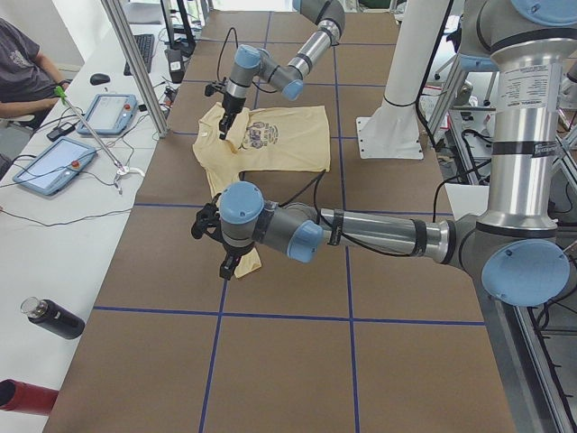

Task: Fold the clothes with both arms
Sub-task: 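Carry the grasped sleeve across the shirt toward the collar with the right gripper, then release the sleeve on the shirt and lift the right gripper away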

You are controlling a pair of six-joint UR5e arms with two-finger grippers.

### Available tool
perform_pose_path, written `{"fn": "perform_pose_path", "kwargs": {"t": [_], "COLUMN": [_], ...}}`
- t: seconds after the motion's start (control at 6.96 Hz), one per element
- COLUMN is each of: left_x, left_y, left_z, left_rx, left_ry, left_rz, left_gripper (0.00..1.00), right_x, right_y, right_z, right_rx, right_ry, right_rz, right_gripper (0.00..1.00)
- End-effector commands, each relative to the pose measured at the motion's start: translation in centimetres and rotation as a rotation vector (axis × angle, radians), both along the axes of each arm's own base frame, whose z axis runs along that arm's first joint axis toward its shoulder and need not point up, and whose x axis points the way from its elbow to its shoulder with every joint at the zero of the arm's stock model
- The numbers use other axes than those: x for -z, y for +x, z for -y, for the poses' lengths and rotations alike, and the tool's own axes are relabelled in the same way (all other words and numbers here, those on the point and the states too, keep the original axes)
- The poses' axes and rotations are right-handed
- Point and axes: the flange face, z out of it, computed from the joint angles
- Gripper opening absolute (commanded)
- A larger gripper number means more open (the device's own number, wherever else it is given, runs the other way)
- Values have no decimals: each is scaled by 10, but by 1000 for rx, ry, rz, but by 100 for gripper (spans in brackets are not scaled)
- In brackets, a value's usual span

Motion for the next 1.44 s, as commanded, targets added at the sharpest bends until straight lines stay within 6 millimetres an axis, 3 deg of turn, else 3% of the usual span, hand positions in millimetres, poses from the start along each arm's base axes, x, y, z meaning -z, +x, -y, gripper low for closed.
{"fn": "perform_pose_path", "kwargs": {"t": [0.0, 0.29, 0.43, 0.57, 0.72, 1.01, 1.15, 1.29], "left_x": [6, -53, -55, -59, -54, -70, -76, -83], "left_y": [54, 65, 92, 117, 129, 144, 167, 176], "left_z": [3, 2, 6, 10, 28, 61, 62, 68], "left_rx": [-65, -46, -30, 16, 18, 13, -19, -30], "left_ry": [-19, -46, -36, -13, -6, -27, -51, -63], "left_rz": [-62, -78, -60, 16, 17, 19, 22, 28], "left_gripper": [100, 100, 100, 97, 89, 74, 70, 70], "right_x": [22, 42, 30, -21, -91, -190, -268, -311], "right_y": [3, 17, 29, 71, 133, 228, 307, 369], "right_z": [4, 12, 19, 14, 9, 2, -20, -41], "right_rx": [-37, -75, -28, 44, 109, 169, 193, 238], "right_ry": [-29, -66, -125, -172, -209, -245, -284, -226], "right_rz": [35, 82, 79, 87, 96, 104, 113, 99], "right_gripper": [99, 99, 99, 99, 99, 99, 97, 97]}}
